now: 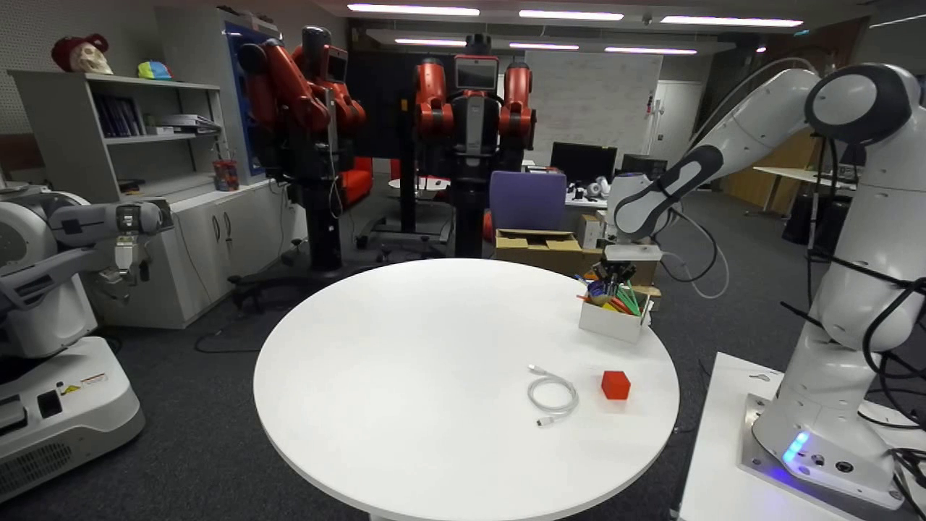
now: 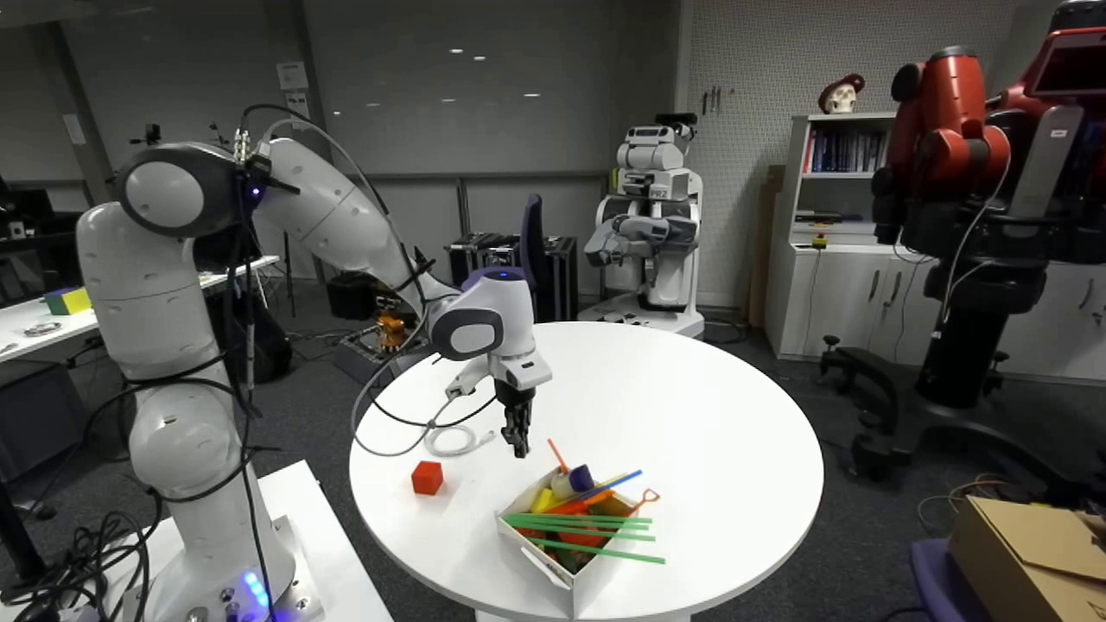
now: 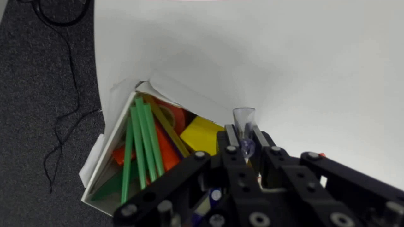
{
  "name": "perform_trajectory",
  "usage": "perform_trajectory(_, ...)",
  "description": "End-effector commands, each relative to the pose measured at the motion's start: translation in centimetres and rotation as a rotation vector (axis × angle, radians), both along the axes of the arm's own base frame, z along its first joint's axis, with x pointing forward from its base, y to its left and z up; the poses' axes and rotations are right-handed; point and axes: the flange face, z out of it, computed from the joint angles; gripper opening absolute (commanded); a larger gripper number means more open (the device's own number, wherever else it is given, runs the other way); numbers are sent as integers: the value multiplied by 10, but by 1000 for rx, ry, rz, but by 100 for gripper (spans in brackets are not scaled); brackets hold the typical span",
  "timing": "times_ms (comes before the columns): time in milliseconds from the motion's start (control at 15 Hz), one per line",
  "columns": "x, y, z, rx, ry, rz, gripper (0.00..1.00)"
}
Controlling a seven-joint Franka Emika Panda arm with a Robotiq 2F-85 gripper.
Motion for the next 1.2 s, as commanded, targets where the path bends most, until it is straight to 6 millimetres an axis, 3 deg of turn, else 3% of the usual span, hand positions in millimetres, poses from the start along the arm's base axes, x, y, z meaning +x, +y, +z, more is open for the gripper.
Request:
perform_trajectory(0, -43, -20, 23, 14, -24, 45, 4)
perform_trajectory(133, -49, -35, 28, 10, -42, 8, 4)
perform_trajectory(333, -42, -49, 24, -5, -60, -62, 4)
perform_trajectory(1133, -2, -56, -29, -136, -34, -143, 4)
